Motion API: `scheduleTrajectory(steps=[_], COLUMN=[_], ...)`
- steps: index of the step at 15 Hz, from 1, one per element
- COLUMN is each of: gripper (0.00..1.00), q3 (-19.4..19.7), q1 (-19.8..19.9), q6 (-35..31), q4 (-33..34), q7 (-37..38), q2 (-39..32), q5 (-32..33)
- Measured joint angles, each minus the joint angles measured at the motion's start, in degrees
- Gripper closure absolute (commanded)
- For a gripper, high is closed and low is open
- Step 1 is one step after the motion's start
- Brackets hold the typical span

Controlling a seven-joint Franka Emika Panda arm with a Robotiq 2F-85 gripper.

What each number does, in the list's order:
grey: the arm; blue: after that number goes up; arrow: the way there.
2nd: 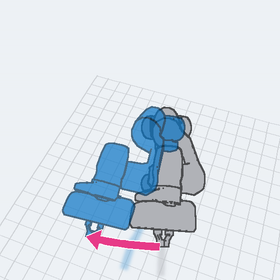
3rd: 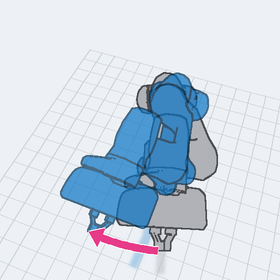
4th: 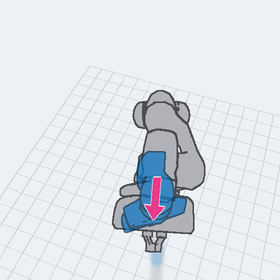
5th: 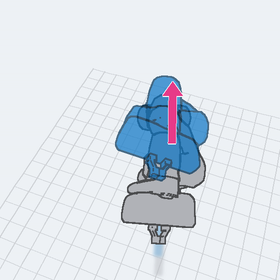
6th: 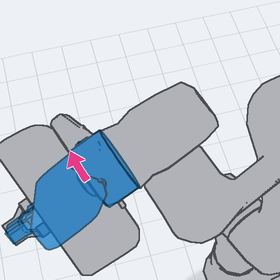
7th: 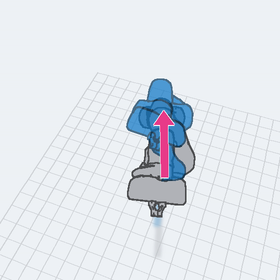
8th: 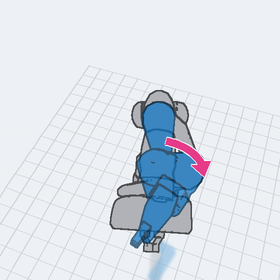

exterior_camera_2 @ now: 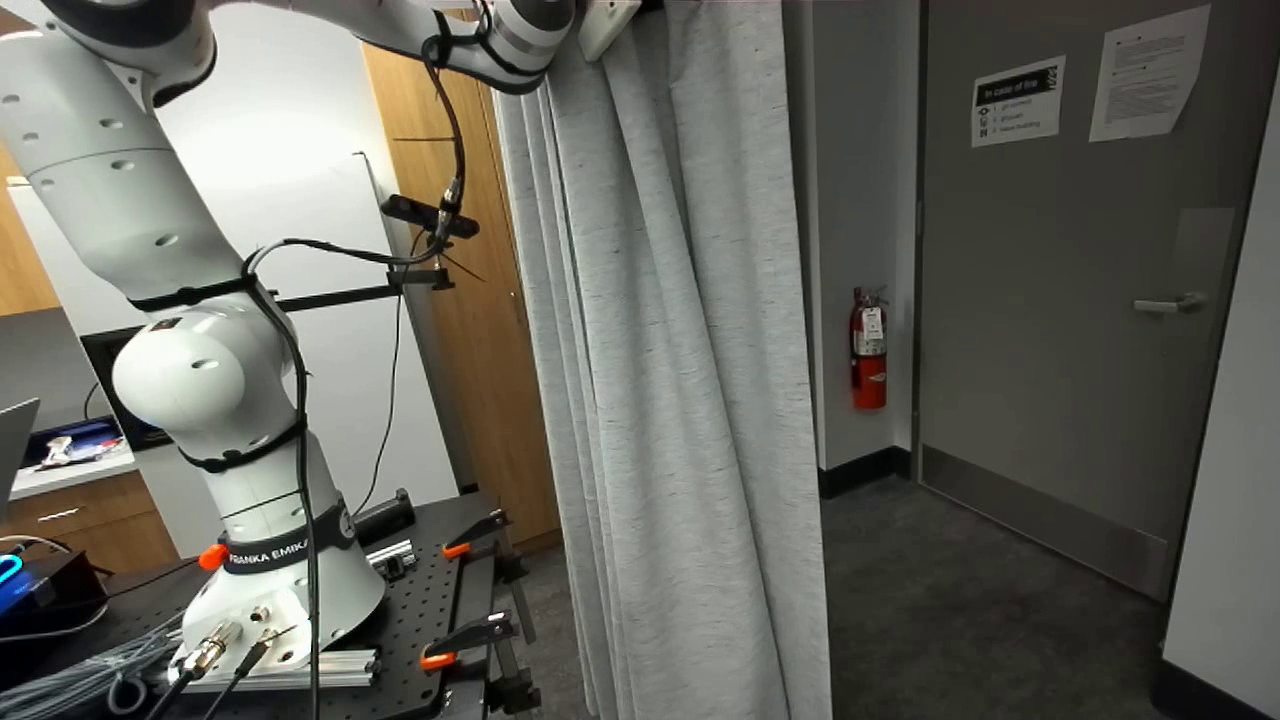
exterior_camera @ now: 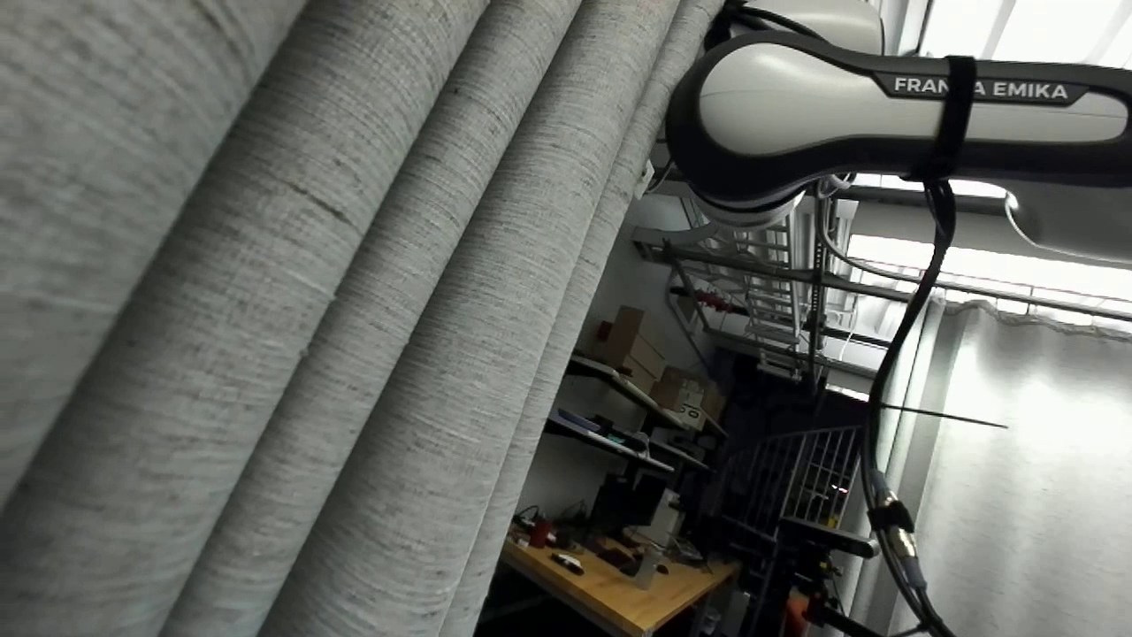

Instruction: Draw the curtain open

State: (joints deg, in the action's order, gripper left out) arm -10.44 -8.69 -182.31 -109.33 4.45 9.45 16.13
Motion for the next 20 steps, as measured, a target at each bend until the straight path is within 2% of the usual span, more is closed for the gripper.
scheduleTrajectory(steps=[5, 13, 16, 20], gripper=[1.00, 1.00, 1.00, 1.00], q3=[4.8, 17.2, 23.5, 33.5], q1=[-9.5, -27.7, -35.3, -45.2], q6=[-5.9, -10.1, -11.7, -14.1], q4=[-0.6, -1.8, -2.5, -4.3], q7=[-3.2, -3.2, -2.0, 2.4], q2=[-2.1, -2.8, -2.5, -1.0], q5=[-4.3, -3.8, -0.9, 6.5])
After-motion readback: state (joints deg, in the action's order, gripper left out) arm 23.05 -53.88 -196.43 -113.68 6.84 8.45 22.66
